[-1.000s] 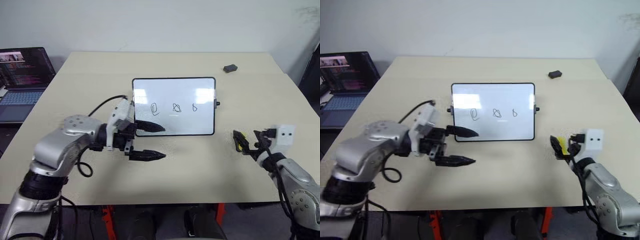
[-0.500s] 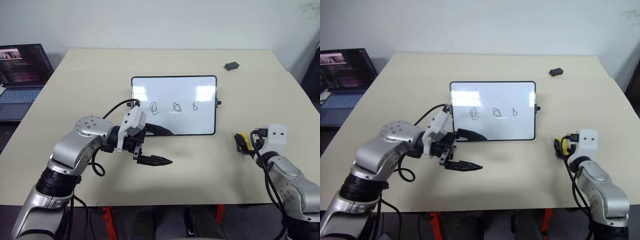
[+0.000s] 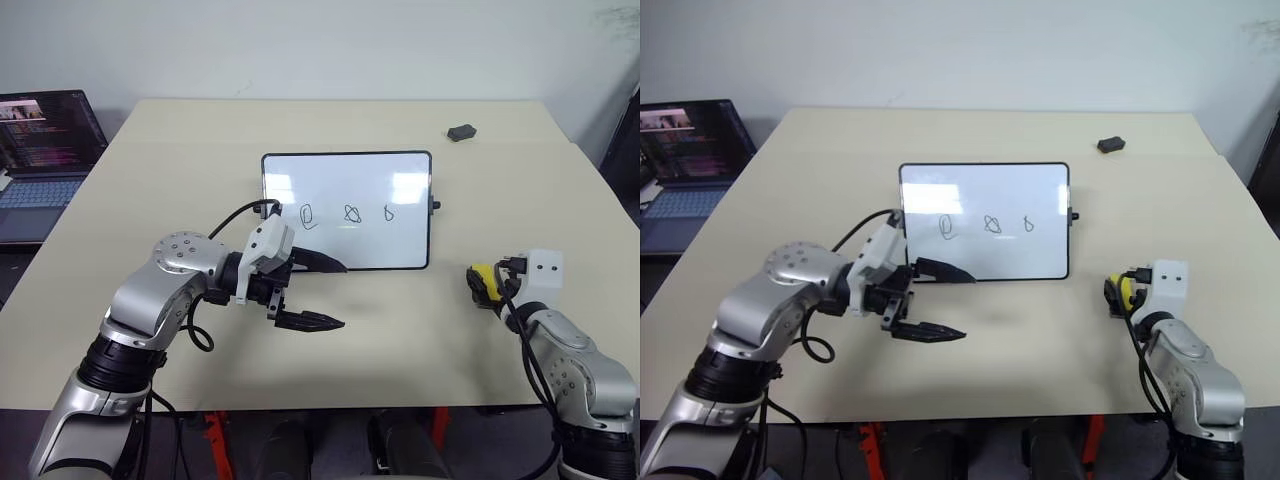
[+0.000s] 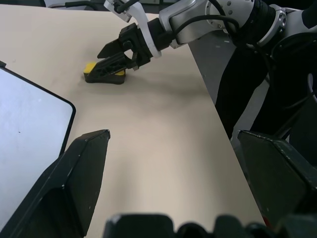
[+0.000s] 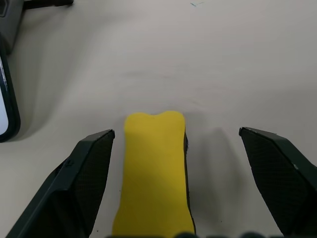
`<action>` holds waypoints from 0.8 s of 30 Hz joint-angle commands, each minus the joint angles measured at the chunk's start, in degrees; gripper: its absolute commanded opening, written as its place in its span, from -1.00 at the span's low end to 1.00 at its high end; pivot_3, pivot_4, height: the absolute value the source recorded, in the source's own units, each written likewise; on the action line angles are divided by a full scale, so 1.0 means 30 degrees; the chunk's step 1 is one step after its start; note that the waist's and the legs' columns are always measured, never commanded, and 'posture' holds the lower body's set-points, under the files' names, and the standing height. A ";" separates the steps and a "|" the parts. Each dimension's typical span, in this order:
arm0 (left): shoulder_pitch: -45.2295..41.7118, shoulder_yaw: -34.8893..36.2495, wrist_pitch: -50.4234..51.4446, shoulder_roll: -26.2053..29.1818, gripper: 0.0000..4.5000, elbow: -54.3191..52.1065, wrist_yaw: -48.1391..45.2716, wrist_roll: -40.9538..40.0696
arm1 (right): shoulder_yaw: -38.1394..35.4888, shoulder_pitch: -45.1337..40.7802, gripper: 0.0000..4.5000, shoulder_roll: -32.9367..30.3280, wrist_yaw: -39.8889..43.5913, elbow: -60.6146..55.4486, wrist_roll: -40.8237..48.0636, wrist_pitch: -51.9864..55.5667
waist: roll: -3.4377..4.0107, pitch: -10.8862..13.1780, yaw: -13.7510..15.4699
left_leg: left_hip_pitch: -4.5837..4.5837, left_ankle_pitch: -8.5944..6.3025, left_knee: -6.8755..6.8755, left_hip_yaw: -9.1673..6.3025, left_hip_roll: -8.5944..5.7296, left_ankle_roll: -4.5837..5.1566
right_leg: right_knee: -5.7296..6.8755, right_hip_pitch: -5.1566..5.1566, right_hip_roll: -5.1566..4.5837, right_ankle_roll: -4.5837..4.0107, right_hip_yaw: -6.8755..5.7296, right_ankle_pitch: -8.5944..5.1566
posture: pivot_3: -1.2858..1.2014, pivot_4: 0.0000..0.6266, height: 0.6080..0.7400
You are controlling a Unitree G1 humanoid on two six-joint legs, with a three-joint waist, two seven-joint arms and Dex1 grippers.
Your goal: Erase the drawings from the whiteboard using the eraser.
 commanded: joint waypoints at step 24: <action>-0.0102 0.0286 0.0280 0.0139 1.00 -0.0567 0.0229 -0.0075 | 0.0120 -0.1591 0.41 0.0737 0.1017 0.1583 -0.1326 -0.1002 | 0.0001 0.0000 0.0005 | -0.0037 -0.0004 0.0191 -0.0012 0.0004 0.0004 | 0.0089 0.0005 0.0007 0.0040 -0.0011 -0.0026 | 0.03 -0.52 1.00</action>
